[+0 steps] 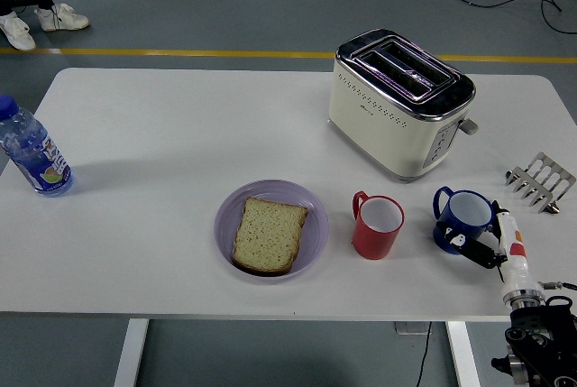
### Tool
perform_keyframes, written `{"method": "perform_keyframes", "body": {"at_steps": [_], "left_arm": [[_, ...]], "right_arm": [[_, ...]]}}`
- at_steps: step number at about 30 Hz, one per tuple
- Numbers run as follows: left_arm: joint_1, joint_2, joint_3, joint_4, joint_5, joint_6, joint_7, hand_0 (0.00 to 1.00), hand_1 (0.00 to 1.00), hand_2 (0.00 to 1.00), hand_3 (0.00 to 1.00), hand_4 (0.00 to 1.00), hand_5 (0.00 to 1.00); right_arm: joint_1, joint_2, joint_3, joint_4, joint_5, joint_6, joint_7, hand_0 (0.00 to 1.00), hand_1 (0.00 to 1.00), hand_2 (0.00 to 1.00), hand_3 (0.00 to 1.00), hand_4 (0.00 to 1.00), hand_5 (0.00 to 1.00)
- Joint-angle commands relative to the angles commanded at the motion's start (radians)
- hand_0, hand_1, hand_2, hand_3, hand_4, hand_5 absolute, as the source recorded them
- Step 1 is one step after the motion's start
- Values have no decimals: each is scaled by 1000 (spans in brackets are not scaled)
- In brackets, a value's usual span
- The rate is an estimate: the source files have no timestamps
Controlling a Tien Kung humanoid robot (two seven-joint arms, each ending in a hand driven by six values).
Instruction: Pick up the cup,pour liquid into bread,place the cup on the desk
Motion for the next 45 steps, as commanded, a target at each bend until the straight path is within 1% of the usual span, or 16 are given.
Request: {"method": "perform_keyframes", "body": {"at_steps": [2,3,8,9,13,15,21,28,32,33,38,39,45], "left_arm": [[0,0,1,0,0,0,0,347,331,414,694,426,998],[0,0,1,0,0,-1,0,347,331,413,693,428,998],[0,1,1,0,0,0,0,347,331,413,693,428,998],[0,1,0,0,1,0,0,347,332,414,690,429,998],[0,1,-1,0,2,0,0,347,332,414,690,429,998],[0,1,-2,0,4,0,0,347,331,413,692,427,998],[2,0,-5,0,7,1,1,346,331,413,690,427,998],[4,-1,-8,0,11,1,2,346,331,415,689,428,998],[3,-1,-7,0,12,1,2,346,331,415,689,428,998],[3,-1,-7,0,12,1,2,346,331,414,688,428,998],[2,0,-2,0,7,0,1,346,331,414,688,428,998],[2,0,-1,0,6,0,1,346,331,412,688,426,998],[1,1,0,0,5,-1,1,345,331,412,687,425,998]], "right_arm": [[-1,0,3,1,1,1,4,582,562,756,854,872,2],[-1,0,4,2,2,2,6,616,612,834,948,869,2],[-5,-4,7,13,1,6,12,616,612,834,948,869,2],[-7,-5,8,15,0,5,13,702,686,894,991,881,2],[-11,-7,9,16,-13,3,8,702,686,894,991,881,2],[-11,-7,9,10,-19,-2,6,716,691,899,997,881,2],[-9,-5,11,-6,-15,-21,11,714,691,896,998,884,2],[-7,-5,15,-7,-11,-19,13,719,691,896,998,891,2],[-6,-6,17,1,-8,-15,18,719,691,896,998,891,2],[-7,-6,18,4,-9,-15,19,750,720,926,998,905,2],[-13,-10,28,25,-5,-7,18,750,720,926,998,905,2],[-14,-11,28,30,-5,-4,17,798,753,951,998,915,2],[-14,-13,37,54,-3,0,11,808,759,952,998,918,2]]}}
